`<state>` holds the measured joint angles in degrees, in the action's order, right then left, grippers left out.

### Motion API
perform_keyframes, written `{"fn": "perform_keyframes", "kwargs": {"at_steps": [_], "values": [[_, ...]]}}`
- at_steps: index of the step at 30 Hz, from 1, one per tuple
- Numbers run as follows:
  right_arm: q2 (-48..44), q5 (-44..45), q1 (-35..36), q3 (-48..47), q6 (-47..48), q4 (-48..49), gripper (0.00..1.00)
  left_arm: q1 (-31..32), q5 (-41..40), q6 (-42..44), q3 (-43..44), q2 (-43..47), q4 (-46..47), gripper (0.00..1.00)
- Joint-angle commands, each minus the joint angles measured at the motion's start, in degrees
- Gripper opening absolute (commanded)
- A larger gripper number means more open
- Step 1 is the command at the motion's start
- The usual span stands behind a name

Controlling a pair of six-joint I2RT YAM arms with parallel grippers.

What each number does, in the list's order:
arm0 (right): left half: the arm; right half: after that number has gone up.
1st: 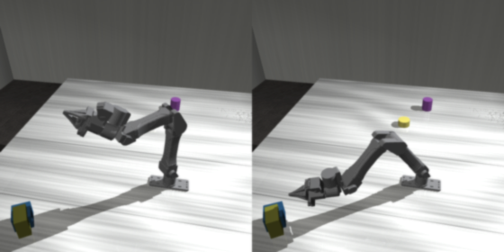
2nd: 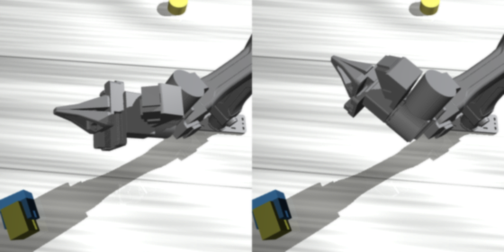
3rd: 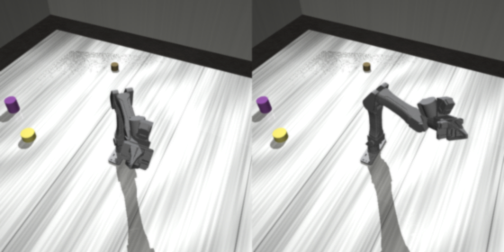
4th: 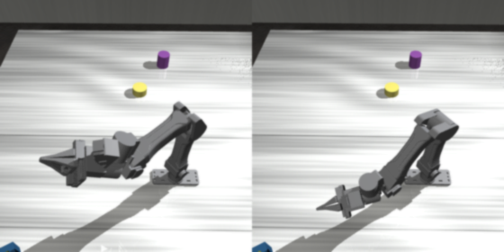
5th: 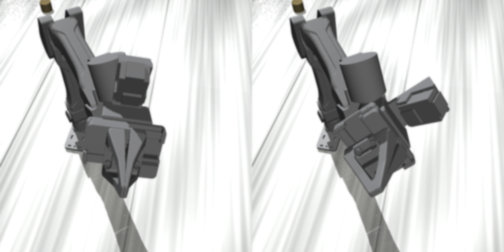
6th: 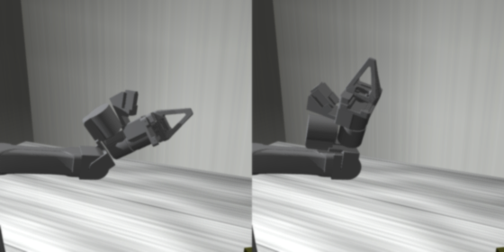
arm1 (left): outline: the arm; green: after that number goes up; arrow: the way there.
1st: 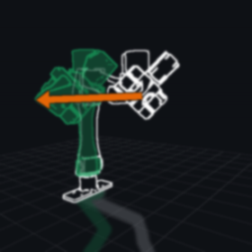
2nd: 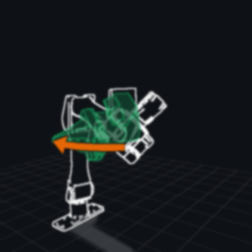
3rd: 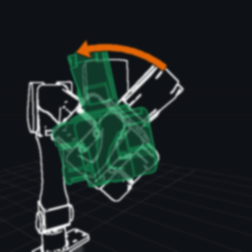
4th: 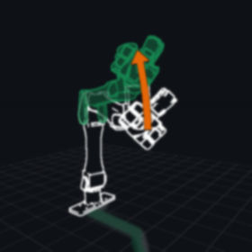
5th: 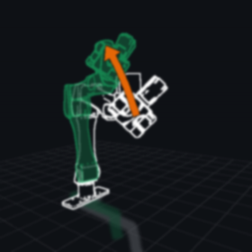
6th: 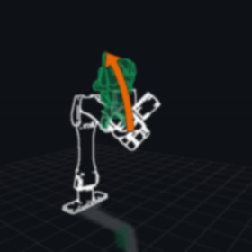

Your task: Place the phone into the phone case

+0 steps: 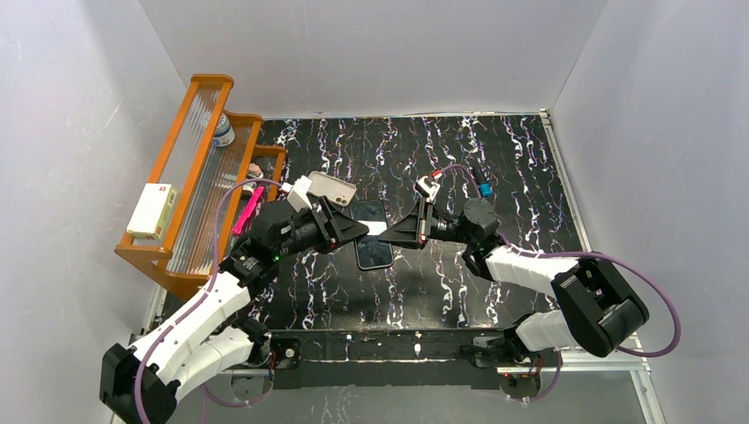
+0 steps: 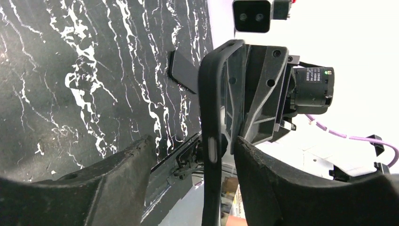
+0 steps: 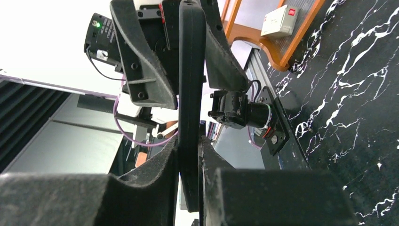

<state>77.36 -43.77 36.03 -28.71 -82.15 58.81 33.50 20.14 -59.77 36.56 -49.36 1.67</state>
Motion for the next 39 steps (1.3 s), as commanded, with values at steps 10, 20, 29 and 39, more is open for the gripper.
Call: {"fn": "perform_keyframes", "kwargs": {"at_steps": [10, 20, 29, 39], "values": [[-2.54, -4.41, 0.80, -4.38, 5.72, -2.93, 0.52, -0.01, 0.80, -7.32, -4.65, 3.57, 16.02, 0.00], [-5.85, -8.53, 0.88, -0.18, 10.14, -12.59, 0.78, -0.01, -0.44, -7.57, -5.10, 4.31, 20.17, 0.00], [-7.01, -8.57, 1.12, 2.12, 9.29, -11.44, 0.70, -0.01, -1.39, -4.99, -5.15, 3.86, 20.32, 0.00], [-4.32, -8.94, 1.35, 3.55, 3.47, -2.18, 0.58, -0.01, -2.61, -5.27, -7.58, 3.78, 21.91, 0.00]]}}
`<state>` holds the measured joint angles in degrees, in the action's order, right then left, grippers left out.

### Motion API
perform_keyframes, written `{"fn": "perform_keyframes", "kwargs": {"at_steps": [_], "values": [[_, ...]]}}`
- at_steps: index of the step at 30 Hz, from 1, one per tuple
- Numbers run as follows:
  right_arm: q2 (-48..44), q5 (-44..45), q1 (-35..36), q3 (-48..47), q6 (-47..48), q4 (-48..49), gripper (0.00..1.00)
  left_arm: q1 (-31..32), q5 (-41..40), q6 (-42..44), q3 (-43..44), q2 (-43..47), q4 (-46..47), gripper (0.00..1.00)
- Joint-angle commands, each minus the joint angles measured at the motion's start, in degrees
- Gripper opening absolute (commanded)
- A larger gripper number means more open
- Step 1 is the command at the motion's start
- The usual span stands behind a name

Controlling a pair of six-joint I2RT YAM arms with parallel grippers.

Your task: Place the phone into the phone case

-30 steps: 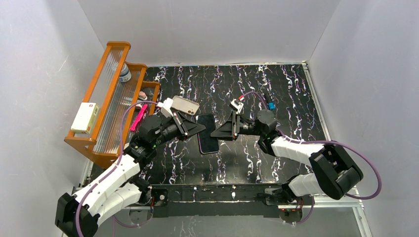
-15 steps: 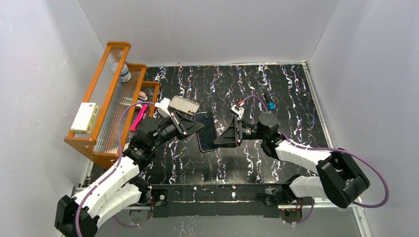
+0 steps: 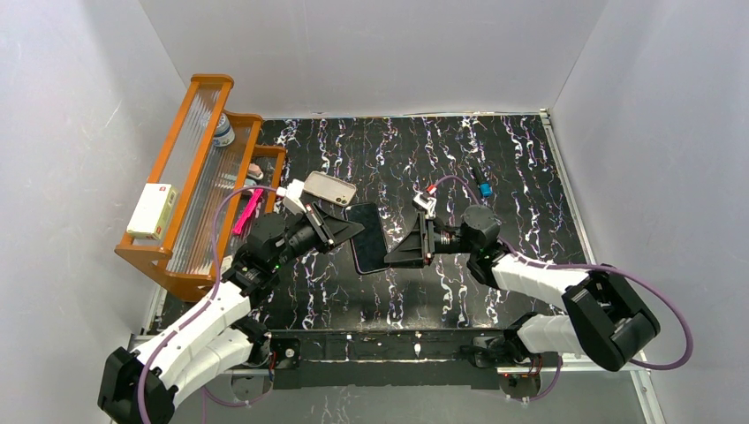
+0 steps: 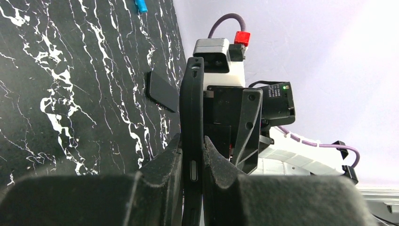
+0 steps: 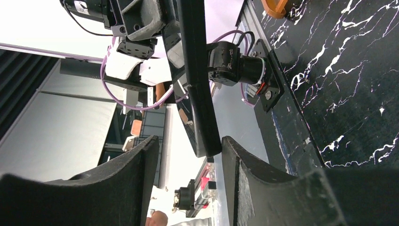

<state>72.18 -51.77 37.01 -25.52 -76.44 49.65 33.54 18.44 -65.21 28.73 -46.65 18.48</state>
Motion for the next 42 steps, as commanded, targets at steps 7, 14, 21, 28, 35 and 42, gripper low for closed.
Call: {"fn": "perform_keyframes", "kwargs": {"at_steps": [7, 14, 21, 28, 35, 42], "values": [[3.37, -1.02, 0.86, 0.20, -3.29, 9.99, 0.64, -0.05, -1.52, -1.17, -1.26, 1.24, 7.68, 0.00], [5.22, -1.05, 1.04, 0.90, -5.45, 14.12, 0.52, -0.05, -1.76, -1.54, -1.41, 0.51, 8.66, 0.00], [3.55, 1.09, 1.05, 2.40, -6.35, 13.07, 0.13, -0.05, -5.35, 5.16, 1.38, 1.85, -2.55, 0.00], [1.41, 3.87, 1.06, 0.88, -4.86, 2.91, 0.01, -0.05, -9.49, 15.39, 7.97, 1.13, -17.82, 0.00], [0.82, 4.63, 1.06, 0.02, -5.66, 1.58, 0.06, -0.05, -5.58, 13.76, 6.88, -0.18, -17.01, 0.00], [-3.97, 5.51, 1.09, -2.32, 4.08, -8.16, 0.61, -0.05, 5.17, 5.02, 4.58, -0.77, -4.44, 0.00]]}}
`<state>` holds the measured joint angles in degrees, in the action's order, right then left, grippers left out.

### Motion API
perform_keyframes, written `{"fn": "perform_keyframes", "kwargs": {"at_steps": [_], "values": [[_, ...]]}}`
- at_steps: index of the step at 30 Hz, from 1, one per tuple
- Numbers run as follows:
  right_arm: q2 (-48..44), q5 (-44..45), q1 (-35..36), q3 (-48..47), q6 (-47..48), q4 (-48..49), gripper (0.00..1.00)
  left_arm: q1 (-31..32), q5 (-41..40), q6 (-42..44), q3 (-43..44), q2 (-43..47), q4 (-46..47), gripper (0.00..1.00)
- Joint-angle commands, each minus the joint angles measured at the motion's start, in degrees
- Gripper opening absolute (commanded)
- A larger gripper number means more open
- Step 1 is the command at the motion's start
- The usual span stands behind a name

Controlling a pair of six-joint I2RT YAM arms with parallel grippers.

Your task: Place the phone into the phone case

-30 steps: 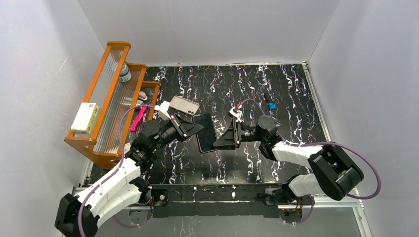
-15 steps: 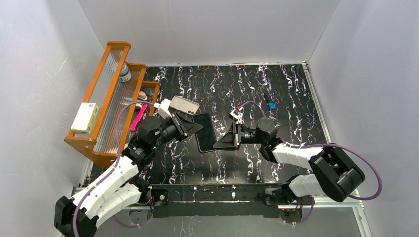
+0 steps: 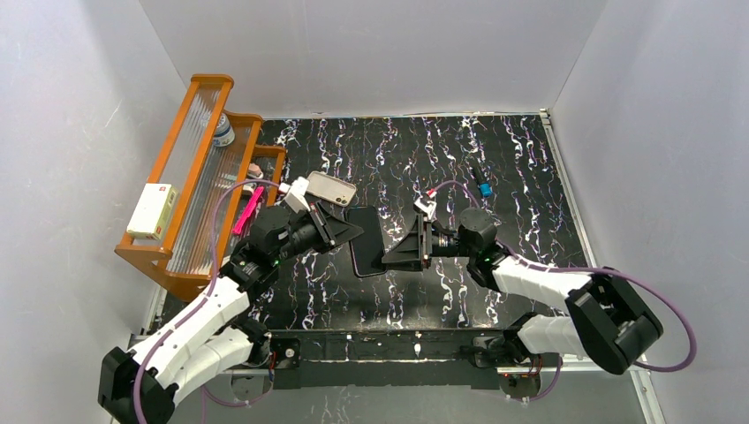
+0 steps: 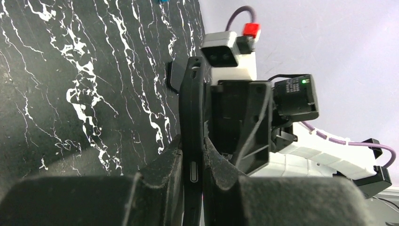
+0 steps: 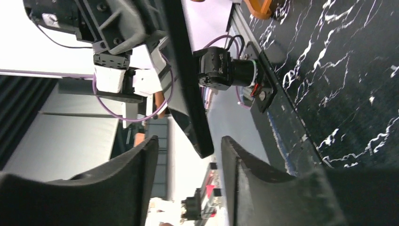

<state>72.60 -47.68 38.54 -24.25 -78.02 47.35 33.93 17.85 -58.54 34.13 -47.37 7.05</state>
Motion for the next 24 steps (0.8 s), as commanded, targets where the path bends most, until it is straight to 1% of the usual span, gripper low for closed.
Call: {"fn": "perform_keyframes", "kwargs": {"at_steps": [1, 4, 7, 9, 13, 15, 19, 22, 23, 24], "values": [[-5.14, 1.90, -0.46, -3.61, 6.78, -6.54, 0.66, -0.45, 6.83, -2.49, -0.90, -0.22, 8.45, 0.00], [-6.41, 2.58, -0.55, -4.05, 9.17, -8.08, 0.75, -0.45, 9.69, -4.70, -1.23, -1.03, 12.56, 0.00], [-6.41, 3.01, -0.55, -4.51, 10.25, -8.52, 0.76, -0.45, 12.55, -6.73, -2.03, -2.00, 16.49, 0.00], [-5.69, 2.55, -0.54, -4.97, 10.36, -7.91, 0.72, -0.45, 13.50, -7.84, -2.86, -2.31, 18.20, 0.00], [-4.29, 1.66, -0.56, -5.84, 9.40, -5.62, 0.62, -0.45, 14.29, -8.42, -3.74, -2.46, 18.66, 0.00], [-4.01, 1.99, -0.54, -5.75, 8.80, -4.28, 0.51, -0.47, 14.47, -8.60, -4.05, -2.46, 18.25, 0.00], [-3.29, 2.99, -0.49, -4.95, 6.03, -1.22, 0.27, -0.45, 14.19, -8.72, -3.61, -2.95, 15.32, 0.00], [-2.21, 3.54, -0.55, -3.93, 2.76, 2.69, 0.09, -0.45, 13.59, -8.21, -2.87, -2.90, 12.42, 0.12], [-1.94, 4.03, -0.50, -3.55, 1.56, 4.21, 0.04, -0.45, 13.19, -7.69, -2.34, -2.90, 10.96, 0.18], [-1.73, 4.53, -0.49, -3.14, 0.47, 5.56, 0.01, -0.45, 12.99, -7.19, -1.79, -2.98, 9.44, 0.24]]}}
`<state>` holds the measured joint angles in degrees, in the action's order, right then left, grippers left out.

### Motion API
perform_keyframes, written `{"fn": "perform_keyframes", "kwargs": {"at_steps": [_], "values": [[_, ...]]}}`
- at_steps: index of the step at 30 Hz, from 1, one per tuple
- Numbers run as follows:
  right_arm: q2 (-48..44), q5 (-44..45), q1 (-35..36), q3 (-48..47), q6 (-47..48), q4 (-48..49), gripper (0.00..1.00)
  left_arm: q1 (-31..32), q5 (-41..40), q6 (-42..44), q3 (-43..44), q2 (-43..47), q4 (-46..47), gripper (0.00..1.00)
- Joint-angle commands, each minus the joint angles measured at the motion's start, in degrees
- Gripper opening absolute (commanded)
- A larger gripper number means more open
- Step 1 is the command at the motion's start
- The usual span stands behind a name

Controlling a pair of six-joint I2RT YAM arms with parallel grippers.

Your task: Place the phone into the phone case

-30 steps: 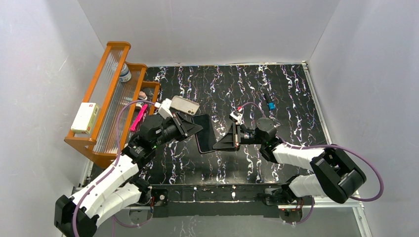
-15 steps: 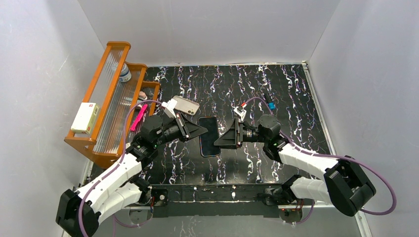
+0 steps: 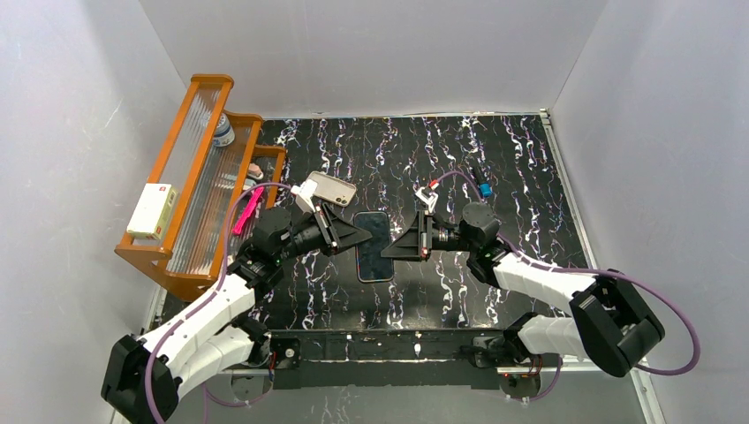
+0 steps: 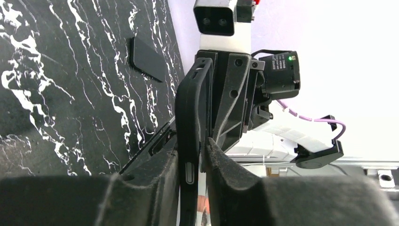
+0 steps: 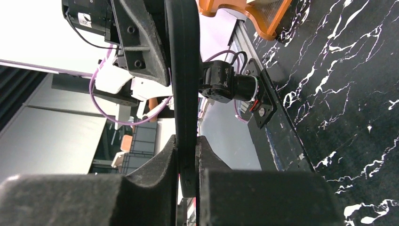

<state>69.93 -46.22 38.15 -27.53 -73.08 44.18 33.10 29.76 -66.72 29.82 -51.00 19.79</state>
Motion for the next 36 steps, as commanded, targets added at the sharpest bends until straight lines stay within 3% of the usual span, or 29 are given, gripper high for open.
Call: {"fn": "perform_keyframes", "kwargs": {"at_steps": [1, 3, 5, 11, 20, 27, 30, 34, 36], "values": [[1.07, 3.75, -0.13, 0.50, -5.44, 10.00, 0.01, 0.38, 1.01, 1.37, 2.97, 0.57, -4.57, 0.33], [0.95, 5.31, -0.18, 1.01, -6.70, 11.87, 0.01, 0.34, 0.86, 1.80, 3.45, 0.76, -6.39, 0.49], [0.55, 6.70, -0.33, 1.12, -7.22, 12.42, 0.01, 0.38, 0.73, 1.94, 3.44, 1.25, -7.49, 0.57], [-1.82, 12.41, -1.21, 2.94, -8.82, 13.38, 0.01, 0.38, 0.13, -0.30, 1.17, 3.58, -7.14, 0.61], [-3.27, 16.20, -2.28, 4.92, -10.20, 13.07, 0.01, 0.38, -0.47, -3.06, -1.28, 4.50, -5.14, 0.42], [-1.51, 16.60, -2.38, 4.97, -10.55, 13.92, 0.01, 0.38, 0.01, -3.92, -2.84, 2.93, -3.67, 0.44], [-0.75, 16.95, -2.38, 5.25, -11.00, 14.78, 0.01, 0.38, -0.11, -4.67, -3.02, 3.29, -3.41, 0.31], [0.35, 16.37, -2.36, 5.29, -10.34, 14.40, 0.01, 0.38, -1.97, -1.12, -1.42, 3.44, -9.93, 0.03], [1.20, 15.55, -2.34, 5.23, -9.80, 14.53, 0.01, 0.38, -3.25, 2.13, 0.43, 2.85, -15.30, 0.00]]}}
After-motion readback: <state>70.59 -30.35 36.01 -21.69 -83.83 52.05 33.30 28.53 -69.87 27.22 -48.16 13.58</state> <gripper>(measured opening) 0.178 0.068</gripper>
